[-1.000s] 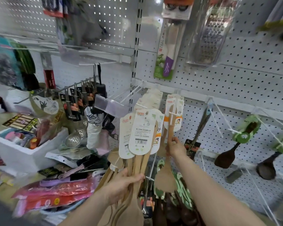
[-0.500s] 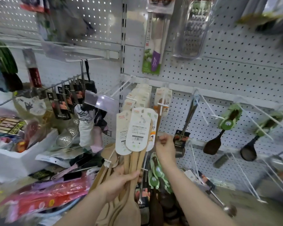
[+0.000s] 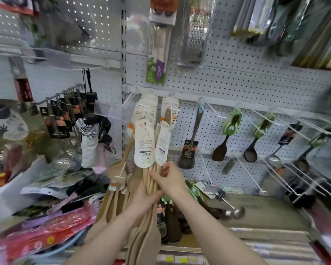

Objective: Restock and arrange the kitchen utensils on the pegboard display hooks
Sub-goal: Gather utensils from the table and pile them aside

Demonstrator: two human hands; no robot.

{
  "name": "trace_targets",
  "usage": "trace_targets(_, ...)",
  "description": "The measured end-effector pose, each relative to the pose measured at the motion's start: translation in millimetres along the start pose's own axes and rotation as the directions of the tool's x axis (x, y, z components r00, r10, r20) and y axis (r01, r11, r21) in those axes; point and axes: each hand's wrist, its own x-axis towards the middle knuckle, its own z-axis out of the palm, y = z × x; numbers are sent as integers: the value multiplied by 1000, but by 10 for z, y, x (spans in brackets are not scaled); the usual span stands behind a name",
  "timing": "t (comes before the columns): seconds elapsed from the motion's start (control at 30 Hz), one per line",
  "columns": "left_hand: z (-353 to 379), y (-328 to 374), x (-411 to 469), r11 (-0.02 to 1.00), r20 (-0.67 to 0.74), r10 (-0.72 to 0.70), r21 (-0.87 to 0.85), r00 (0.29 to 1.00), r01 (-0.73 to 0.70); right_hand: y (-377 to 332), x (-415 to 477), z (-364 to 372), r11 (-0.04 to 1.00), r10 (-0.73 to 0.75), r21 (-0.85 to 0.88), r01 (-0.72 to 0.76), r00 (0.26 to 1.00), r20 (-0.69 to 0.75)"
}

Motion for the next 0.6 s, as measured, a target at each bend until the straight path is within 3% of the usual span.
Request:
trace_targets(0.1,-17,36,-19,1000,31,2,0,1000,-2,-42,-44,-56,999,0,36,0,1000,-4)
trace_targets(0.27,20,65,-79,1000,4,-7,-28,1000,7,-64,-94,-101,999,1,-50,-2,1000,-29)
trace_targets(0.6,-176,-16,-62,989,-24,-127,-85,992,124,204,37,-400,925,108,356,-134,990,91)
